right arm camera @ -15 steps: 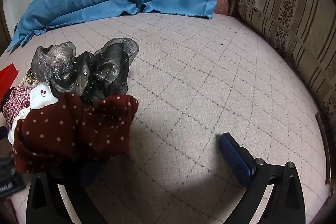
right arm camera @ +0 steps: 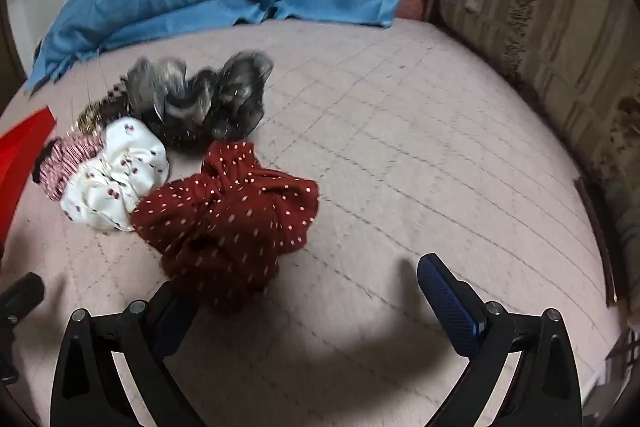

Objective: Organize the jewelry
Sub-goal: 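Move both tools toward the pile of hair accessories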

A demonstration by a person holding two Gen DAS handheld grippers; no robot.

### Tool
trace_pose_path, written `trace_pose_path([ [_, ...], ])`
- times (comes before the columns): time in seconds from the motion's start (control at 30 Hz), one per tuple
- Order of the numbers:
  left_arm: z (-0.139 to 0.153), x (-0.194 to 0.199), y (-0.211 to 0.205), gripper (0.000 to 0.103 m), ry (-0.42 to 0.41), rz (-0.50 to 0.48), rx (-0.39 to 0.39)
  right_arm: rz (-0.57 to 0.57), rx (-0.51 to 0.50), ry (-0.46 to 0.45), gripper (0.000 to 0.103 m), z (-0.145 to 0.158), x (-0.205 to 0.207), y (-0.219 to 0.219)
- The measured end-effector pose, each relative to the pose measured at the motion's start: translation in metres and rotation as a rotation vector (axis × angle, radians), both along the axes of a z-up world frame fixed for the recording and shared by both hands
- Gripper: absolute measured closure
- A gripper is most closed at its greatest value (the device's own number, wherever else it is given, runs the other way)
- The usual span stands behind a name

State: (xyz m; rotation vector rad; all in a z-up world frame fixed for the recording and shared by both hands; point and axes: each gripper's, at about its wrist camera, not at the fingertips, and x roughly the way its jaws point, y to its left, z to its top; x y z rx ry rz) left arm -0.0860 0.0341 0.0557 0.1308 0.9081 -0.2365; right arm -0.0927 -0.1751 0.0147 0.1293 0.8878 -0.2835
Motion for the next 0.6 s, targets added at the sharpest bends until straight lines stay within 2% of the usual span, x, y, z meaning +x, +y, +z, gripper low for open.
trace_pose_path([
  [0.23,0.041,-0.026,0.018,0.0,-0.108,0.015,-0.018,-0.031,-0.085,-0.163,0.0,0.043,-0.045,0.016],
  [0.37,0.055,-0.041,0.024,0.0,-0.147,0.012,-0.033,-0.039,-0.159,-0.224,0.0,0.064,-0.061,0.029],
  [0.43,0.061,-0.049,0.025,0.0,-0.17,0.008,-0.035,-0.031,-0.164,-0.254,0.0,0.071,-0.066,0.027],
  [0.6,0.071,-0.064,0.031,0.0,-0.213,0.01,-0.056,-0.024,-0.129,-0.23,0.0,0.076,-0.074,0.035],
])
